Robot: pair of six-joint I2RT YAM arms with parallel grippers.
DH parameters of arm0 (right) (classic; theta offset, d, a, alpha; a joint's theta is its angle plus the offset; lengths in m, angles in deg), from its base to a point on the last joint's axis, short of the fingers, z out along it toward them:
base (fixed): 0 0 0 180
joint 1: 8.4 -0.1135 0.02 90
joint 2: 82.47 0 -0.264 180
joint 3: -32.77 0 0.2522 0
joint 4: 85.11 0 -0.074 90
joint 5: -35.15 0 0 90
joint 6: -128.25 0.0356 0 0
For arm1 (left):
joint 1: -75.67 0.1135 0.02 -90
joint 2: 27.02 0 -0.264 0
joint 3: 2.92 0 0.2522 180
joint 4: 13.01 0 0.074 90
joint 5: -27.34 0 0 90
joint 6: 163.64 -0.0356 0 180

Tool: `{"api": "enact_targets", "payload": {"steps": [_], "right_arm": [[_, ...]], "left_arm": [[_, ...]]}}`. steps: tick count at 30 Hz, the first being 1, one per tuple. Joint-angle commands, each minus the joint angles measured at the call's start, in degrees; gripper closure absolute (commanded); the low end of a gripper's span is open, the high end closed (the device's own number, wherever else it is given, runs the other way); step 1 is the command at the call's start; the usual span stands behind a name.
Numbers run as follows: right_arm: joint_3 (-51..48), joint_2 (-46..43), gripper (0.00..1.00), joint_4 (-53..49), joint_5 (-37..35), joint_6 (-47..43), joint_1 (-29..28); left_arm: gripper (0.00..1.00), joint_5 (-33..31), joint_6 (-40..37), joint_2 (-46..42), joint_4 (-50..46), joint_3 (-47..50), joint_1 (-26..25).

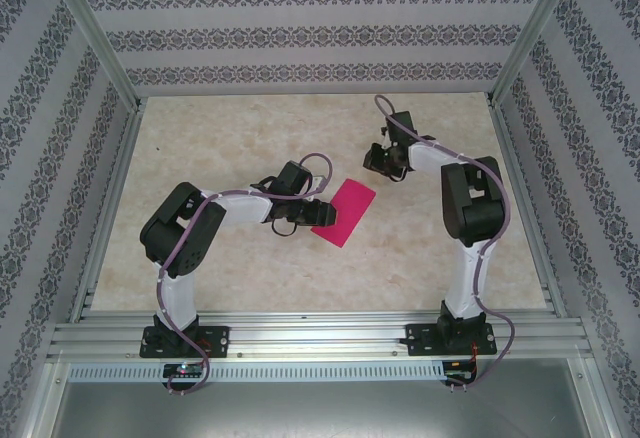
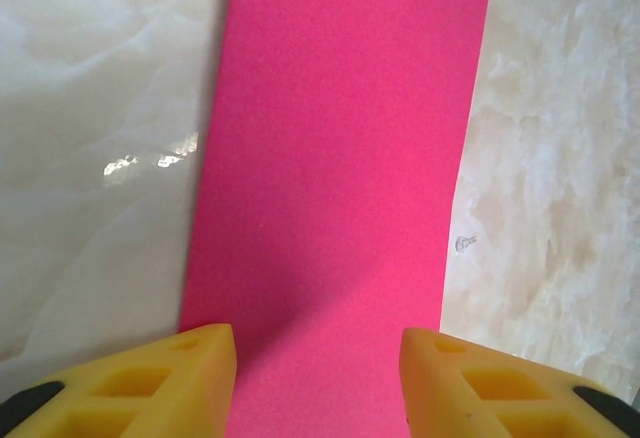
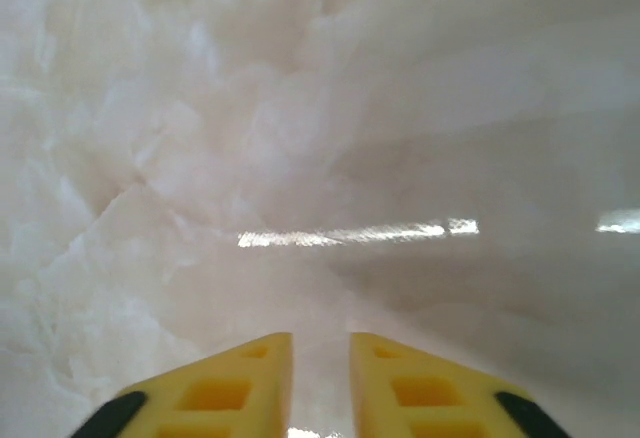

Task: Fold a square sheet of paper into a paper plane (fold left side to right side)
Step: Fold the square sheet of paper in half at the center of the table.

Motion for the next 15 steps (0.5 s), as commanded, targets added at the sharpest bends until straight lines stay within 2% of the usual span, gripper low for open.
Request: {"api": "enact_targets", "payload": {"steps": [1,6,8,15], "right_arm": [[-1.91,-8.37,0.69,-1.15,0.25,-1.99,0.65],[-12.28,-17.31,0.57,1.52,5.85,0.17,1.27],[-17.05,-19.80,0.53,3.83,8.92,2.37,1.22],[-27.77,-21.37,0.50,11.68,14.75,9.38,-0.14]], "left_arm": [[0.49,1.26,1.77,1.05,-4.94,2.66,-1.43],[0.45,1.88,2.67,-3.89,-5.90,0.62,-0.46],[0.39,1.12,2.61,-5.58,-7.14,0.41,0.52],[0.37,1.35,2.06,-4.14,-10.01,-0.18,2.30]]}}
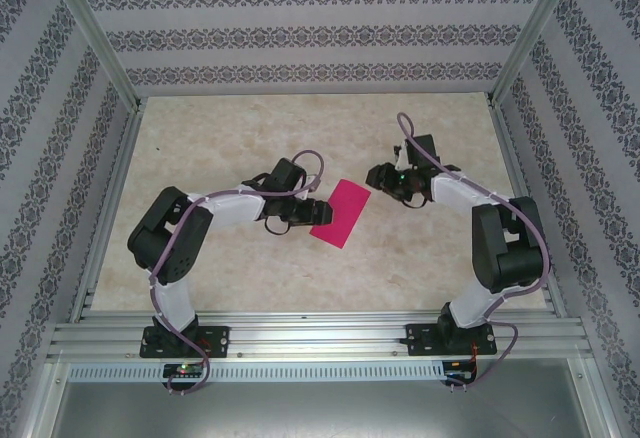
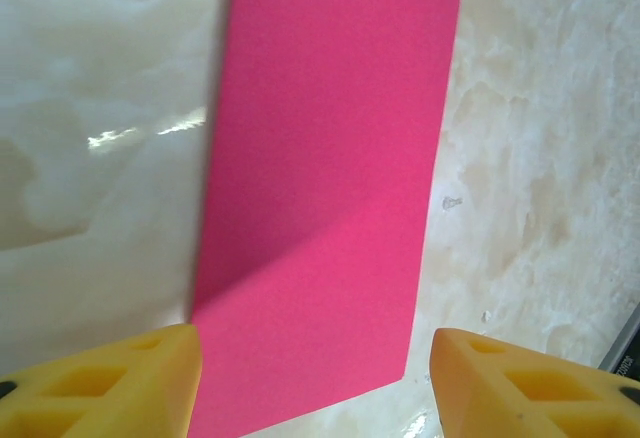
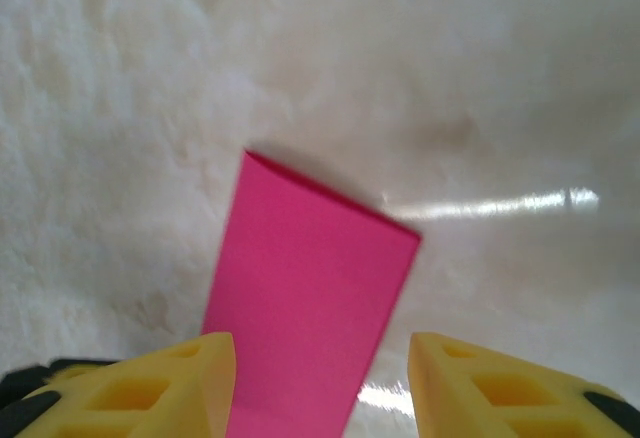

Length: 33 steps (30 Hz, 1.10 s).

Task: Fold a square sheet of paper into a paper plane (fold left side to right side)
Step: Fold the square sheet of paper in half at the center of the table, then rotate the square sheet of paper at the center of the table.

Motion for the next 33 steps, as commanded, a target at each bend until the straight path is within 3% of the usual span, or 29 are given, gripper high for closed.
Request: {"api": "enact_targets", "payload": {"steps": [1,11,33], "right_arm": [[-2.68,0.69,0.50,5.12,3.44,3.83,-1.39],[-2.16,5.42,0.51,4.86,1.05,5.34,-3.47],[13.01,15.56,0.52,-0.28,0.65,2.48,-9.11]], "left_arm": [[0.38,1.29,0.48,1.17,-2.56,-0.55,0.58],[0.42,5.11,1.85,4.46,-0.93,-0.07,0.03],[0.47,5.68,3.75,-0.01,-1.24,1.73,-4.99]]}}
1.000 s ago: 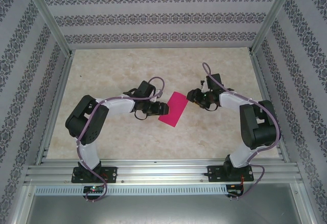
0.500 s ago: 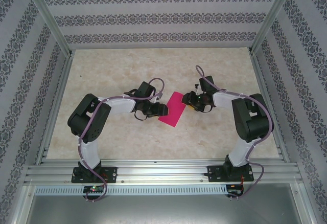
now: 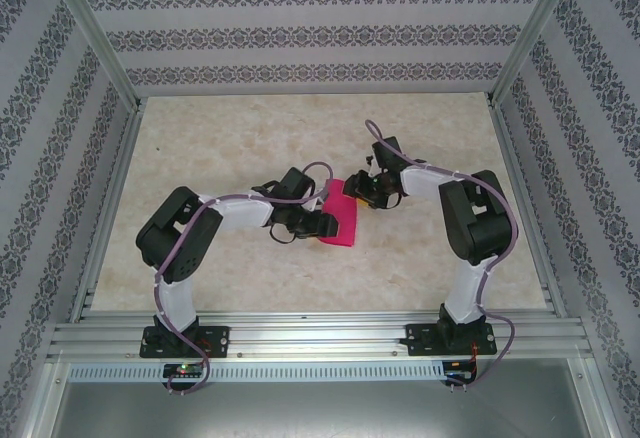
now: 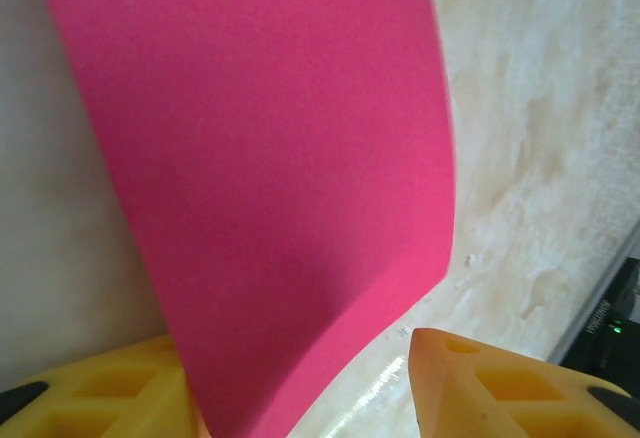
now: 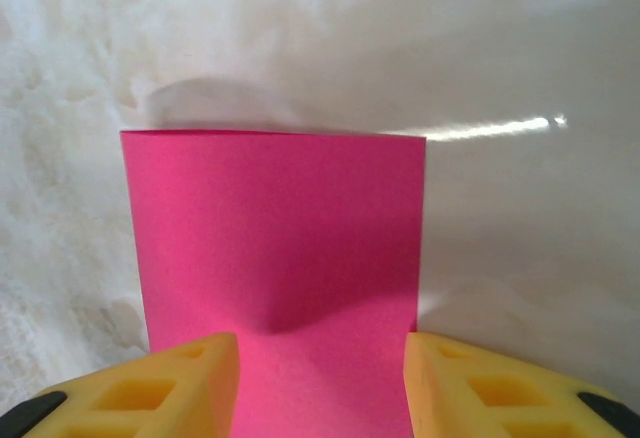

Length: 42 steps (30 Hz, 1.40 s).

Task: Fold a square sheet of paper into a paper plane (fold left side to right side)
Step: Rotate the square sheet of paper at the center of the table, then fold the triangle a second time at the center of the table.

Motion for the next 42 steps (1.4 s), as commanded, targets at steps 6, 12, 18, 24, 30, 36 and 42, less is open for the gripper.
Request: {"api": "enact_targets", "payload": {"steps": [6,12,18,24,30,36,42], "right_arm": [[3.99,1.62,0.52,1.08,1.83,-3.92,-0.85],[3.48,-2.41,0.50,-2.56,-0.87,-6.79,1.22],[-0.64,-8.69,0.45,-5.59,-3.63,-9.37,3.65],[-6.76,-11.80,0.45,-0.79,1.01,-5.18,4.24],[-11.72,-13.00,0.45,2.97,2.81,-1.61,3.40],[-12.80,-13.18,0.45,2.41,2.19,-1.90,3.31],[-12.77,-13.01,0.45,2.26,3.68,-1.57,3.04]], "left_arm": [[0.46,1.68,3.02,-3.57,0.95,1.95,-1.81],[0.36,-3.96,1.95,-7.70,-4.77,2.57,-1.74],[0.26,-9.81,1.53,-12.58,-11.76,3.61,-0.79],[0.33,-6.09,1.38,-12.74,-7.02,1.85,0.20],[0.48,-1.73,1.85,-5.92,-3.10,-2.09,0.18],[0.53,-1.43,1.42,-1.53,-2.60,-2.86,0.20],[0.54,-3.60,1.08,-1.25,-3.29,0.05,0.20]]}}
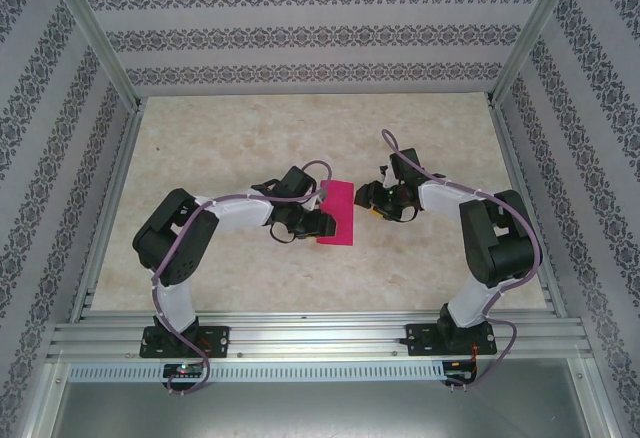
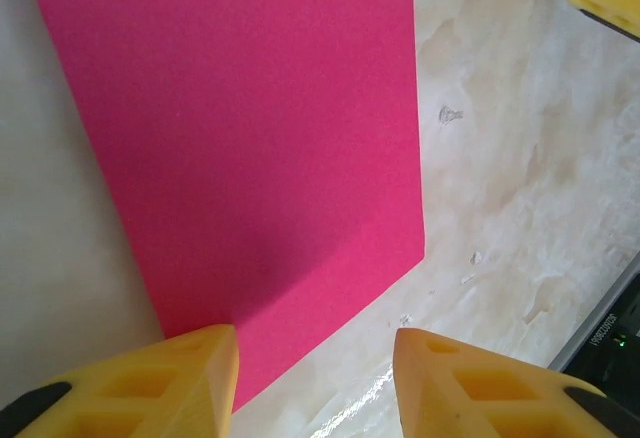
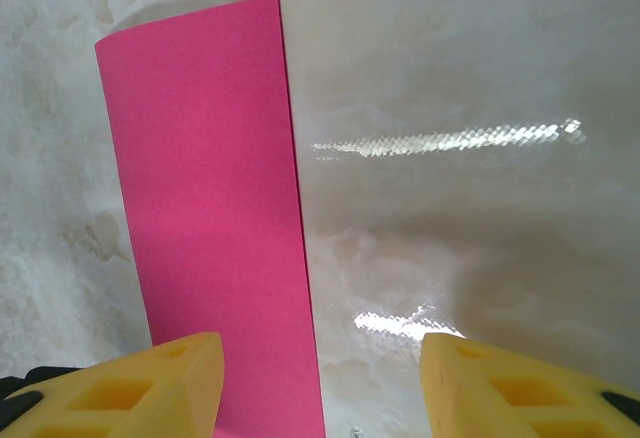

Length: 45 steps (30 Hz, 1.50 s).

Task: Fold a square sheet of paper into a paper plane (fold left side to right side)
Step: Fold the triangle a second time at the center of the table.

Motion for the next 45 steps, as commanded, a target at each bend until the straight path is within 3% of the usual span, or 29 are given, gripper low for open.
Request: {"api": "enact_targets", "payload": {"steps": [1,13,23,31,38,45], "right_arm": [[-0.43,-1.51,0.45,1.50,2.24,1.07,-0.86],[-0.85,-0.48,0.46,3.87,2.74,1.84,-2.86],[7.96,6.54,0.45,6.10,3.10,-2.69,-1.98],[13.18,12.23,0.42,7.22,3.24,-3.38,-1.51],[13.34,13.69,0.34,7.85,2.84,-3.34,-1.44],[11.78,13.56,0.39,10.20,6.07,-2.32,-1.53]], "left_arm": [[0.54,-0.88,-0.49,-0.11,1.02,1.94,0.42],[0.55,-1.41,1.38,-1.95,4.60,6.36,0.42],[0.55,-1.15,1.83,-1.42,6.15,6.98,0.34],[0.55,-1.15,1.95,-1.51,6.42,7.13,0.33],[0.55,-1.15,1.96,-1.44,6.45,7.09,0.33],[0.55,-1.06,1.90,-1.21,6.46,6.95,0.33]]}}
